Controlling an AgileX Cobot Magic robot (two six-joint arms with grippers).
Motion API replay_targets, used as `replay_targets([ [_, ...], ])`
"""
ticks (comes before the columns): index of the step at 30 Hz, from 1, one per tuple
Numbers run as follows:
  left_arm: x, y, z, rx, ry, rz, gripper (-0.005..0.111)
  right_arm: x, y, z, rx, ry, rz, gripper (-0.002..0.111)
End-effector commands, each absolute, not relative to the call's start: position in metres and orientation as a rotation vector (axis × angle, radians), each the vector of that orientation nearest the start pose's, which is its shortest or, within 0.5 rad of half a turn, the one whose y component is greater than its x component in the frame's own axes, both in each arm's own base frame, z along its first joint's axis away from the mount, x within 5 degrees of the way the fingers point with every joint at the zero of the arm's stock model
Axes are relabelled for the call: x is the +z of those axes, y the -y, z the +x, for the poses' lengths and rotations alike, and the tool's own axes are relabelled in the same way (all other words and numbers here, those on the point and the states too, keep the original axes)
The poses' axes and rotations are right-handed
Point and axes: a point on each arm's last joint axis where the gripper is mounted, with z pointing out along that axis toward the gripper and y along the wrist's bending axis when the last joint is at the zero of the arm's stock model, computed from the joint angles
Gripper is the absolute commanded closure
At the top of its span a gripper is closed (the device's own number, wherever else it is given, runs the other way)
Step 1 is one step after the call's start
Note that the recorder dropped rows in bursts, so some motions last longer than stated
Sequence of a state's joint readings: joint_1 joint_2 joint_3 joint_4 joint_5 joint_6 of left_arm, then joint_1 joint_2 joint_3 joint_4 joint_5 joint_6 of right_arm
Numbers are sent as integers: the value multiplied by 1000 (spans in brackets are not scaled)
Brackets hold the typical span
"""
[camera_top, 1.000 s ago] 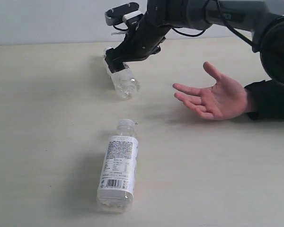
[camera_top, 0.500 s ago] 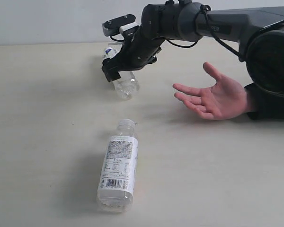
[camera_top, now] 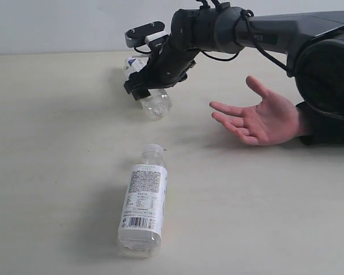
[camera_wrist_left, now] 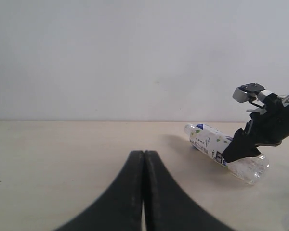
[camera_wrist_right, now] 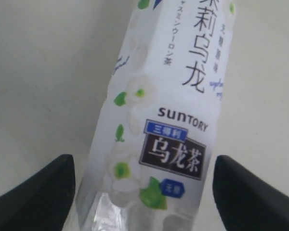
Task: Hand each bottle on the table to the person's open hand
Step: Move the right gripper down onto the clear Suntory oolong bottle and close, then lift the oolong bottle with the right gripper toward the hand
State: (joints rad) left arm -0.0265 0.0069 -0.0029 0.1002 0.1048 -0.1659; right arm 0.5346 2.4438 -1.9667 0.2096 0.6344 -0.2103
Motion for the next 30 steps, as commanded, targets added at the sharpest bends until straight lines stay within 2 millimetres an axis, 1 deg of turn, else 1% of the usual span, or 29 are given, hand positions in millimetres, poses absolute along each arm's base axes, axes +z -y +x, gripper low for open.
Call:
replay_targets([
  [1, 204, 1, 56, -69, -1586, -35, 107, 125, -280, 450, 341, -2487, -779, 35],
  [7, 204, 1, 56, -69, -1586, -35, 107, 125, -280, 450, 347, -2500, -762, 27],
  [15, 204, 1, 56, -69, -1586, -35, 107, 115, -279, 449, 342, -2524, -768, 27],
  [18, 204, 1, 56, -69, -1586, -35, 107, 115, -279, 449, 342, -2523, -768, 27],
  [21, 204, 1, 56, -69, -1586, -35, 107, 115, -279, 449, 342, -2523, -768, 31],
  [22, 204, 1, 56, -69, -1586, -35, 107, 115, -279, 449, 342, -2523, -768, 34],
  [24, 204, 1, 56, -69, -1586, -35, 107, 115, -279, 449, 342, -2530, -772, 46],
  [29, 204, 1, 56, -69, -1586, -35, 107, 115, -279, 448, 339, -2539, -777, 89],
  [30, 204, 1, 56, -69, -1586, -35, 107, 114, -279, 448, 337, -2539, -779, 100],
])
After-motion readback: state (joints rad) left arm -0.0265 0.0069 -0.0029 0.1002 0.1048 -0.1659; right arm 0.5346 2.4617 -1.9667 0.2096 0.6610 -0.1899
